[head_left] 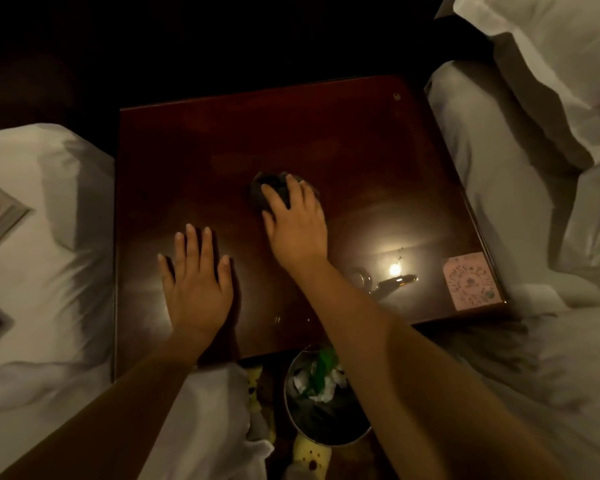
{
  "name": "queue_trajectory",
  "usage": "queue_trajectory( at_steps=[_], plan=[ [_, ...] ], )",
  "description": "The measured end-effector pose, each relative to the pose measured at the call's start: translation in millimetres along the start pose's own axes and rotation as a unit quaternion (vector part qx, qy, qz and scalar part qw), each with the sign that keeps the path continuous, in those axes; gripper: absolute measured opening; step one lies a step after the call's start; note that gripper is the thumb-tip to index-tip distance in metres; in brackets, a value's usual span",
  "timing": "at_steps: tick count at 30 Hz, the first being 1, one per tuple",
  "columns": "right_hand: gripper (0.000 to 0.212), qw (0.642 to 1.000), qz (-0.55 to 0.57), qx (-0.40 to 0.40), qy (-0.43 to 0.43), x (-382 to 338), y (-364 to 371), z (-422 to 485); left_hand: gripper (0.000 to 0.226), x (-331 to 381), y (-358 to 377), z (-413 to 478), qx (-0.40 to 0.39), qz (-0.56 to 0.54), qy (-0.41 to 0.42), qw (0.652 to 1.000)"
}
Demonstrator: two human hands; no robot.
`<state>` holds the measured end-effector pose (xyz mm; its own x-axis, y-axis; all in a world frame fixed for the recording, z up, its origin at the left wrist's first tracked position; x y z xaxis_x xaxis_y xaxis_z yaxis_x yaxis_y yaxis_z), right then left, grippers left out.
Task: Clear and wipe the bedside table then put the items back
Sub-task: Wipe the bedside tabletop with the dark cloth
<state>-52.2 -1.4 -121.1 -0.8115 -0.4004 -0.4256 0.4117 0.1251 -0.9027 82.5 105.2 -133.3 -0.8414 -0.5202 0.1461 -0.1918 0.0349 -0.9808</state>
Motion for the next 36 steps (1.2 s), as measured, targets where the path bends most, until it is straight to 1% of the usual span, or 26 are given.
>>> queue_trajectory(
  at_steps=[3,6,9,12,21,28,32,36],
  plan=[
    [0.043,0.998,-0.021,0.032,0.041,35,-19,-7,0.059,-2,1,-12,0.004,0.013,0.011,1.000],
    [0.044,0.993,-0.059,0.049,0.087,88,-48,-18,0.063,-4,2,-13,0.008,0.011,0.017,1.000],
    [0.045,0.986,-0.073,0.059,0.135,136,-77,-36,0.064,-5,4,-12,0.013,0.014,0.018,1.000],
    [0.045,0.983,-0.079,0.064,0.150,156,-92,-55,0.065,-6,6,-11,0.016,0.011,0.021,1.000],
    [0.046,0.981,-0.071,0.072,0.168,163,-98,-81,0.063,-8,8,-11,0.031,0.006,0.023,0.999],
    [0.044,0.972,-0.069,0.107,0.196,154,-88,-118,0.064,-6,5,-13,0.022,0.001,0.024,0.999],
    [0.042,0.964,-0.072,0.124,0.222,134,-76,-142,0.062,-4,1,-14,0.016,0.007,0.025,1.000],
    [0.042,0.952,-0.067,0.144,0.263,96,-60,-153,0.057,-4,1,-15,0.010,0.004,0.025,1.000]
  ],
)
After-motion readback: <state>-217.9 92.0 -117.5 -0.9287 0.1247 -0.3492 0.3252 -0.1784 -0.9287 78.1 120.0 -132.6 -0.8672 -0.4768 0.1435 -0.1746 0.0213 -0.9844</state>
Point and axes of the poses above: each hand's wrist, its own z-axis towards the middle knuckle, its own y-axis out of the palm, x = y × z, the point moved 2 cm from there along z, towards the middle knuckle, and after that the axes turned 9 degrees about -y, right-handed, at the moved point
